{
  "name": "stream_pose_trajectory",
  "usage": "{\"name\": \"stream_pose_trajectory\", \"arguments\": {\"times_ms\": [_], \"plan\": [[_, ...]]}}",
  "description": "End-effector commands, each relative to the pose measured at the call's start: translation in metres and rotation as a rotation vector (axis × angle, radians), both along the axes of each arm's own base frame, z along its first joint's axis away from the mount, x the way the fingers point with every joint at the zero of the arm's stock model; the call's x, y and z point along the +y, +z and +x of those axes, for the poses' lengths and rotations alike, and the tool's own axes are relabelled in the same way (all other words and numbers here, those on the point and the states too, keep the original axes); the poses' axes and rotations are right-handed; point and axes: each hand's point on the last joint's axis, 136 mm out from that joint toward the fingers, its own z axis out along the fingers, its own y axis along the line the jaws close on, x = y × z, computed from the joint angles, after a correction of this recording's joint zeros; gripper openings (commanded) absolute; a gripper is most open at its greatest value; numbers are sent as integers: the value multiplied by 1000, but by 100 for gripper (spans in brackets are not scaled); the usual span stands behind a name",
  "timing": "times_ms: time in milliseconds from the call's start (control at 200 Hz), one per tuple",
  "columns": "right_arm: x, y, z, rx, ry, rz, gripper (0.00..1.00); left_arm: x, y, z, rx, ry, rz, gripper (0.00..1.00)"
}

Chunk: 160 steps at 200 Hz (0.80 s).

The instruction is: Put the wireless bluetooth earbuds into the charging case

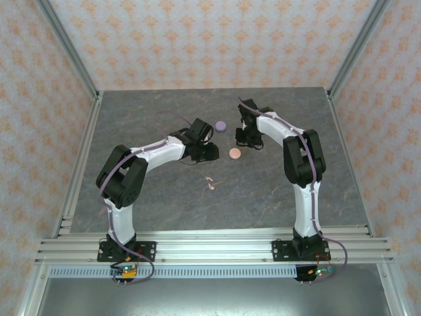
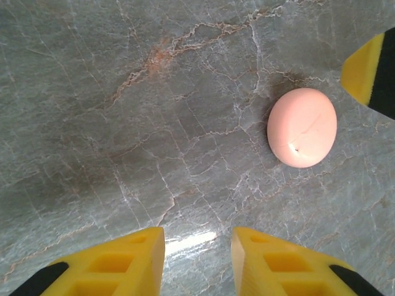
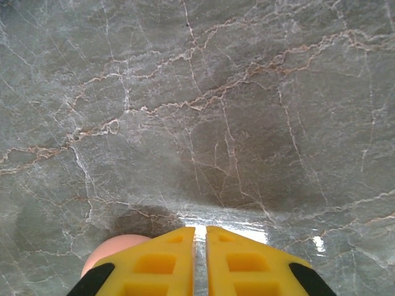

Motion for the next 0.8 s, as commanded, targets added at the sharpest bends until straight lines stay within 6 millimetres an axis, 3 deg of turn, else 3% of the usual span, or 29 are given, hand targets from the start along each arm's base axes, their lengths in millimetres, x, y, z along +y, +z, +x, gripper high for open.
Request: {"name": "stream_pose_trajectory", "arguments": {"times_ms": [0,415,796], "plan": [[-4,-7,-5,37,7,-23,13,-4,-13,-2,19,13,3,33],[3,-20,-25,104,36,35,13,-8,-31,-2,48,27,13,32],[10,-18,-38,121,37,100,14,-12,-39,2,61,33,9,31]]}}
